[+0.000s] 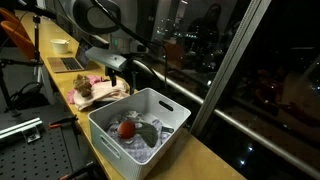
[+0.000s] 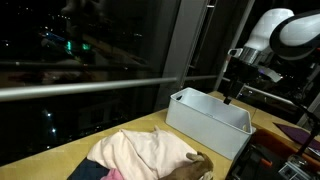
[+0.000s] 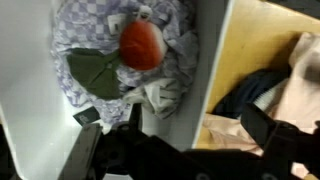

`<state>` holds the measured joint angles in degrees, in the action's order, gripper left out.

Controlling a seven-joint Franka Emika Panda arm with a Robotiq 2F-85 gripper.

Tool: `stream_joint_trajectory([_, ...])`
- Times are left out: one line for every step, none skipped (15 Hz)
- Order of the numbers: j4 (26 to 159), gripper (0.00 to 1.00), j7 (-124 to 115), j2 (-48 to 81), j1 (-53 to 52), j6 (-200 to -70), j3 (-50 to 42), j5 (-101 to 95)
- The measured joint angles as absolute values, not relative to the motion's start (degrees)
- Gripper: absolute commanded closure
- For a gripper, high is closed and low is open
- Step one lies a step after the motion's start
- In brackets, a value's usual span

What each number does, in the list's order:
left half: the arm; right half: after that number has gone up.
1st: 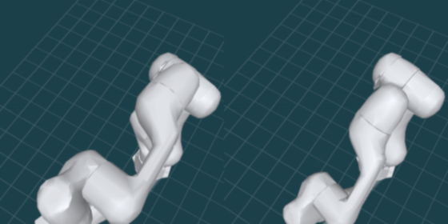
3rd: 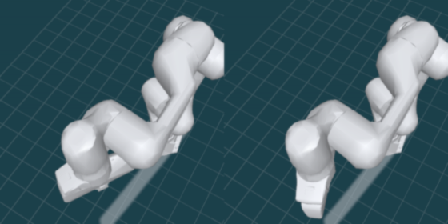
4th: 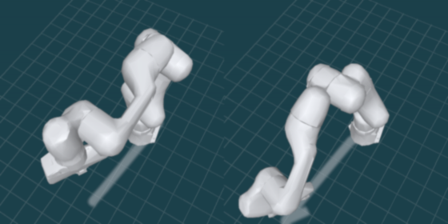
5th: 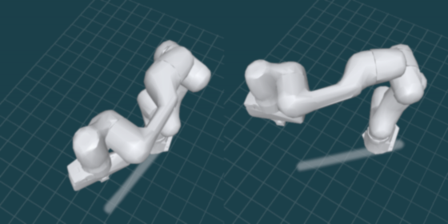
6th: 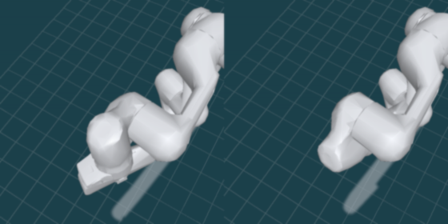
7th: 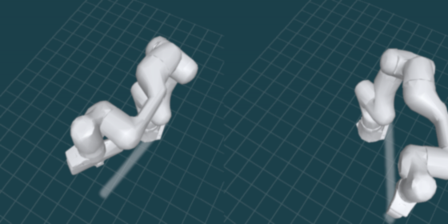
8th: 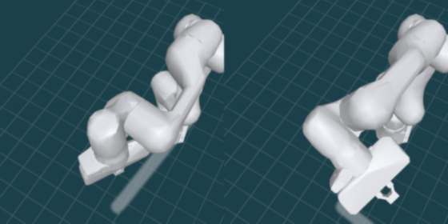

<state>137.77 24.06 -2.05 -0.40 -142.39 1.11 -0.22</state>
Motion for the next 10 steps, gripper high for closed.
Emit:
stream_joint_trajectory([138.1,0.0,24.8,-1.7,0.5,-143.5,0.0,-0.8])
stream_joint_trajectory([138.1,0.0,25.4,-1.1,1.3,-144.6,-1.0,-1.1])
stream_joint_trajectory([138.0,0.0,26.0,-0.3,1.9,-145.9,-1.7,-1.1])
stream_joint_trajectory([137.8,0.0,26.4,0.8,2.4,-147.0,-2.2,-1.2])
stream_joint_trajectory([137.4,0.0,26.7,2.2,2.8,-148.1,-2.5,-1.2])
stream_joint_trajectory([136.7,0.0,26.8,3.8,3.1,-149.0,-2.5,-1.2])
stream_joint_trajectory([135.7,0.0,26.8,5.8,3.2,-149.7,-2.5,-1.2])
stream_joint_trajectory([134.5,0.0,26.8,7.9,3.2,-150.2,-2.5,-1.1])
stream_joint_trajectory([133.3,0.0,26.8,10.2,3.2,-150.7,-2.5,-1.0])
stream_joint_trajectory([131.9,0.0,26.8,12.6,3.3,-151.0,-2.4,-0.9])
